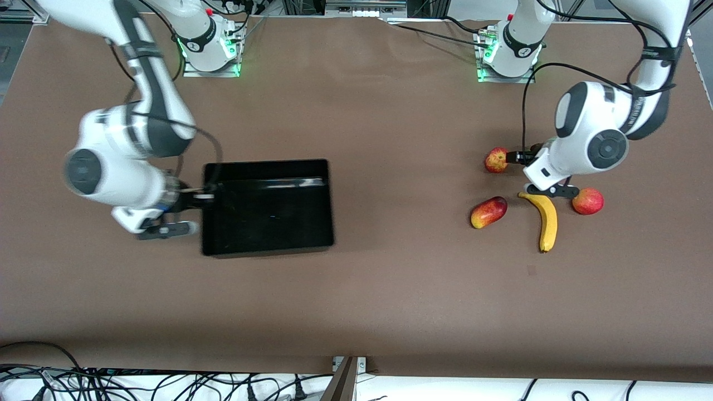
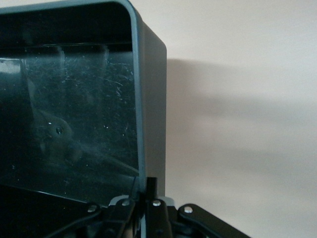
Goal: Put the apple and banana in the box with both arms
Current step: 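Push the box toward the fruit with the right gripper while the left grasps the apple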
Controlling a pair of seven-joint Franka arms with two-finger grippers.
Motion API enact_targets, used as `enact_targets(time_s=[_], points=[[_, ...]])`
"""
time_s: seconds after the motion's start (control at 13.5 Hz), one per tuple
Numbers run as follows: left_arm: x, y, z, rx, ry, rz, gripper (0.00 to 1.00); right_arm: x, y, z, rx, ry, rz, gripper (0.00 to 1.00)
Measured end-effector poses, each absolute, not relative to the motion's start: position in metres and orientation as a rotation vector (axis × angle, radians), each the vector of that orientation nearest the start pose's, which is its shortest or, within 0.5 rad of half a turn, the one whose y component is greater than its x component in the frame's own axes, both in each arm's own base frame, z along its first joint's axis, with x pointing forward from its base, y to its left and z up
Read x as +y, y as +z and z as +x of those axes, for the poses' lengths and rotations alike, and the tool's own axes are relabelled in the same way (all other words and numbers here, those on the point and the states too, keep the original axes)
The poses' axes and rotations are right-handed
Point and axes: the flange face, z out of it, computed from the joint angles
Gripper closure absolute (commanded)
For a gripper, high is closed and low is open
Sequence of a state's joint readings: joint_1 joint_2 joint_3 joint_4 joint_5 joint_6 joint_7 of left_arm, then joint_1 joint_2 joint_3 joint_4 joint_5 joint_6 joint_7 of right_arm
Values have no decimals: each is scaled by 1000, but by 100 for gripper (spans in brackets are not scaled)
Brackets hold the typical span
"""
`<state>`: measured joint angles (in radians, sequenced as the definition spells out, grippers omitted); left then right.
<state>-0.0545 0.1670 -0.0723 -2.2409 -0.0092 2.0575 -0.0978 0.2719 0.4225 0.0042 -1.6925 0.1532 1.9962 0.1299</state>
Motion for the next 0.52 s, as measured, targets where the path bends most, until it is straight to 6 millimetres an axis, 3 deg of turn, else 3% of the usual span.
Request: enact_targets(time_s=[0.3, 0.52], points=[[-114, 231, 451, 2, 479, -3064, 0, 328, 324, 577, -14, 280, -2963, 100], [-112, 219, 442, 62, 409, -3042, 0, 388, 306, 549, -14, 237, -2963, 100]])
